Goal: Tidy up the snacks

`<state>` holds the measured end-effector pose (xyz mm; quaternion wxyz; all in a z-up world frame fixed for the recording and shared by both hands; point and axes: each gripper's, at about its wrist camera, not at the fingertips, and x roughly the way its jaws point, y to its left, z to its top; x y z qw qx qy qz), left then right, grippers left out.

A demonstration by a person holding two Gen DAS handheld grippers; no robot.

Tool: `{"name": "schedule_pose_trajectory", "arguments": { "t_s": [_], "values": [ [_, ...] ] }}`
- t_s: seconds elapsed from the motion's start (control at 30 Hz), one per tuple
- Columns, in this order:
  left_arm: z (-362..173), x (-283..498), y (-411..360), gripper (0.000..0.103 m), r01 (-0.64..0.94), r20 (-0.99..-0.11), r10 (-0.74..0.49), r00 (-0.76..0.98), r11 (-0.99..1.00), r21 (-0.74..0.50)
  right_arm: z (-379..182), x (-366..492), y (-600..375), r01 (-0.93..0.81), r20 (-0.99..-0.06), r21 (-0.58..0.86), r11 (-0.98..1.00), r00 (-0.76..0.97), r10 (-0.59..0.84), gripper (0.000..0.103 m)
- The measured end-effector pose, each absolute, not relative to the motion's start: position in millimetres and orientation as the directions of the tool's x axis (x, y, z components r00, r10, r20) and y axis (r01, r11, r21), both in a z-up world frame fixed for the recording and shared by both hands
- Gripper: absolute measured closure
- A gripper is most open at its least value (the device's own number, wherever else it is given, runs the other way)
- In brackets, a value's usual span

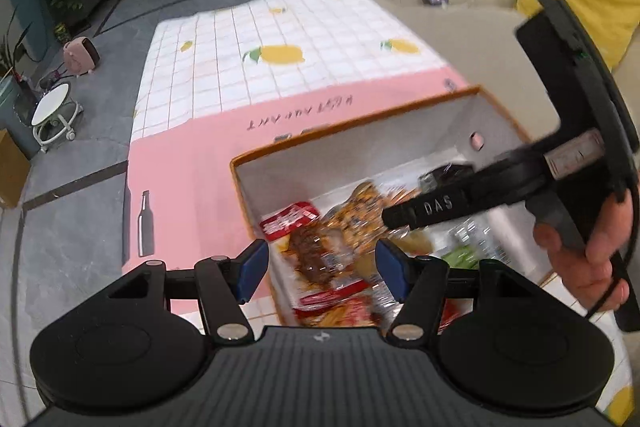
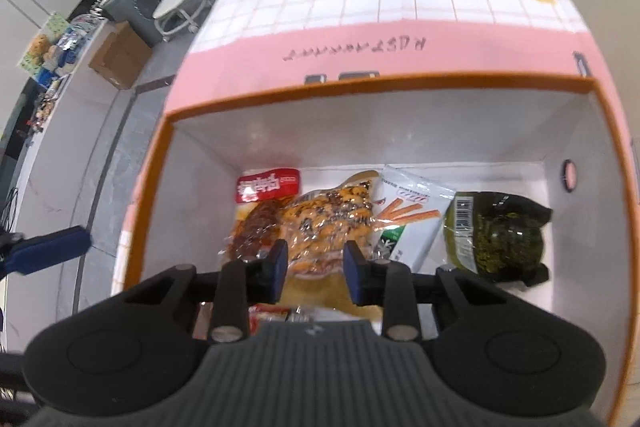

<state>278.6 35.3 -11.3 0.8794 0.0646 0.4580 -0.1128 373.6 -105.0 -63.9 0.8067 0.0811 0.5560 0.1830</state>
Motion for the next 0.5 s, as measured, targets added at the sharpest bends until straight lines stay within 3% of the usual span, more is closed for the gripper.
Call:
{"name": "schedule_pose_trajectory", "arguments": {
  "t_s": [0.2,0.5],
  "values": [
    [15.9,244.6,30.0,0.031,0.199,-0.754,-0.202,0.625,0.975,-0.096,-19.4,325.0,-122.1,-0.274,-0.821,0.296,0.915,0.417,0.39,0.074],
    [36.2,171.1,13.1,0.031,0.185,-0.65,-0.244,0.719,0.97,-0.16,24.6,223.8,-167.4,-0.292,-0.698,0.262,0.92,0.601,0.389,0.074]
  ]
}}
